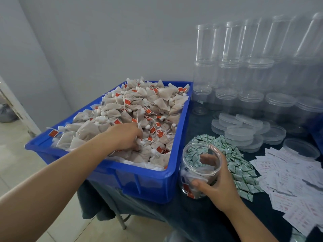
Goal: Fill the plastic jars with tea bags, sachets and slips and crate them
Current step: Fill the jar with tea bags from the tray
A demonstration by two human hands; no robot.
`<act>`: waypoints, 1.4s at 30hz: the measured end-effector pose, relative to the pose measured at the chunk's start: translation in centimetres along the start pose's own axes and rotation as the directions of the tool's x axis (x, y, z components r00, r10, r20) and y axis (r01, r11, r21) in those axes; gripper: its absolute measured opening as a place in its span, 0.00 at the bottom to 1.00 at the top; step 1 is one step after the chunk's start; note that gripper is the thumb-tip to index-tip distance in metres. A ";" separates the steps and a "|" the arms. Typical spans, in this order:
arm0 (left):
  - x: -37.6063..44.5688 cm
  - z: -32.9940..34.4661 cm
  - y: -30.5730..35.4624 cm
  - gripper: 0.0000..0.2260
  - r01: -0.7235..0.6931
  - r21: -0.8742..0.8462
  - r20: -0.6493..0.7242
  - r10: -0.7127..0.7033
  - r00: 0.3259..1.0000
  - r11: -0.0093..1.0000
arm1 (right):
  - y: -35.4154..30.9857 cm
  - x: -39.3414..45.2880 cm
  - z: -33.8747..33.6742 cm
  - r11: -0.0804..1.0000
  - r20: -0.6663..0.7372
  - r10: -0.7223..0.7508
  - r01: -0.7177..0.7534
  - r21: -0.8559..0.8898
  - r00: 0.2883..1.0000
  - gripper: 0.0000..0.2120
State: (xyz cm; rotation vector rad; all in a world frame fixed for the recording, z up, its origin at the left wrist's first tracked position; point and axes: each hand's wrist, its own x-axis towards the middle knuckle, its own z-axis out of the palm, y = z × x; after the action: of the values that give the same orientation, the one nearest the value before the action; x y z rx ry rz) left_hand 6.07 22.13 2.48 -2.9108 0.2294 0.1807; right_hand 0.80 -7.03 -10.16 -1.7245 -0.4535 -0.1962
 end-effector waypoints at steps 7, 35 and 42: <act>-0.3 -1.3 -0.3 0.07 -0.031 -0.136 -0.107 0.017 0.994 0.990 | 0.2 0.0 0.0 1.000 -0.008 -0.003 0.003 -0.005 1.000 0.45; -2.7 -6.7 12.1 0.09 -0.529 -0.391 -0.264 0.459 0.848 0.753 | -0.4 0.1 0.1 0.998 0.015 0.016 -0.017 0.052 1.000 0.46; -2.7 -7.5 9.5 0.18 -0.526 -0.506 -0.467 0.296 0.834 0.684 | -0.1 0.1 0.1 1.000 -0.001 0.019 -0.019 0.012 1.000 0.45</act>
State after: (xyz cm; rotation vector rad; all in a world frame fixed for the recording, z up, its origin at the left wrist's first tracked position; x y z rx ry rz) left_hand 2.59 11.66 8.20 -3.4691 1.1135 -0.2620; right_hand 0.82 -6.90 -10.11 -1.7165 -0.4365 -0.1810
